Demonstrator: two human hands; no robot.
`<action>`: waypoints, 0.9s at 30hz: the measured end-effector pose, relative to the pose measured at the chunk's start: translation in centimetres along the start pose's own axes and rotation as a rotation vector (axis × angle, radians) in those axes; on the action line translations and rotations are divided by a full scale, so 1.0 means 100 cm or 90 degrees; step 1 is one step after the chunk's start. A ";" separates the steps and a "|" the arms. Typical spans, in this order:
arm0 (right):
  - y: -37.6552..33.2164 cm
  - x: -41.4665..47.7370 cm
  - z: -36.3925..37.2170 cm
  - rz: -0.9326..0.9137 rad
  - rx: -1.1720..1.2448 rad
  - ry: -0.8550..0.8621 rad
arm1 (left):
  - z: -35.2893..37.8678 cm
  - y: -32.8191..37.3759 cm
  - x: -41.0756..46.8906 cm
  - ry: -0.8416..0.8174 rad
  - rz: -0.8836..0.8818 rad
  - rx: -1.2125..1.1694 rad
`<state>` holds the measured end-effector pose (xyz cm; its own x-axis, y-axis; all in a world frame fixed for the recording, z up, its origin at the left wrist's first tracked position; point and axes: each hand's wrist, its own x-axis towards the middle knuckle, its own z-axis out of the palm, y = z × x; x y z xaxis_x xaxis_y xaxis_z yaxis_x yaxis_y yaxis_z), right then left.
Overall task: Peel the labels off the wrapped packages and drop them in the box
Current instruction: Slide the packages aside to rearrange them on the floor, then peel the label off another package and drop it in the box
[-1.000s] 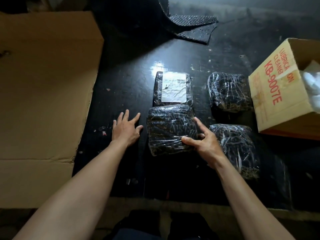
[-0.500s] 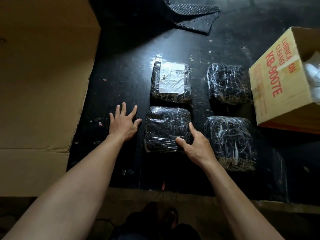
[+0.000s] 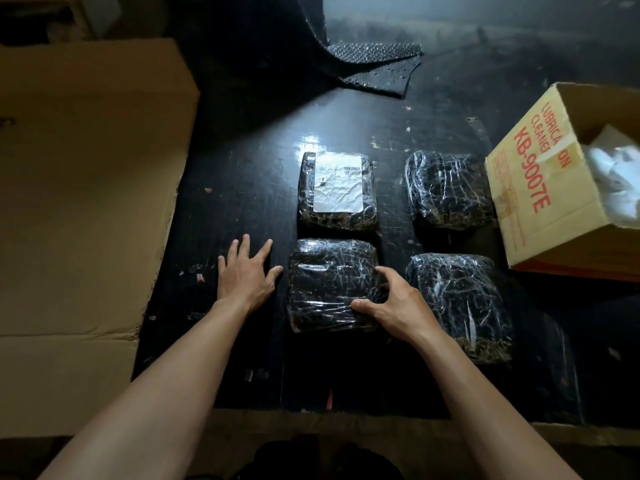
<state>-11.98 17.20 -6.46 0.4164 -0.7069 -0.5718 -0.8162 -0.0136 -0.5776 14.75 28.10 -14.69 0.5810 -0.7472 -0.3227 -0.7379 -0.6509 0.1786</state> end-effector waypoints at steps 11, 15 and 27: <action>-0.055 0.064 -0.041 -0.105 -0.104 0.121 | -0.049 0.032 0.058 0.057 0.051 -0.248; -0.085 0.110 -0.056 -0.178 -0.160 0.151 | -0.070 0.056 0.097 0.050 0.065 -0.303; -0.145 0.221 -0.078 -0.288 -0.348 0.097 | -0.094 0.086 0.177 -0.042 0.011 -0.376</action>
<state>5.93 -3.73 -6.16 0.7325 -0.6387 -0.2355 -0.6777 -0.6515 -0.3410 21.94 8.03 -10.19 0.5347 -0.7604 -0.3687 -0.4195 -0.6176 0.6653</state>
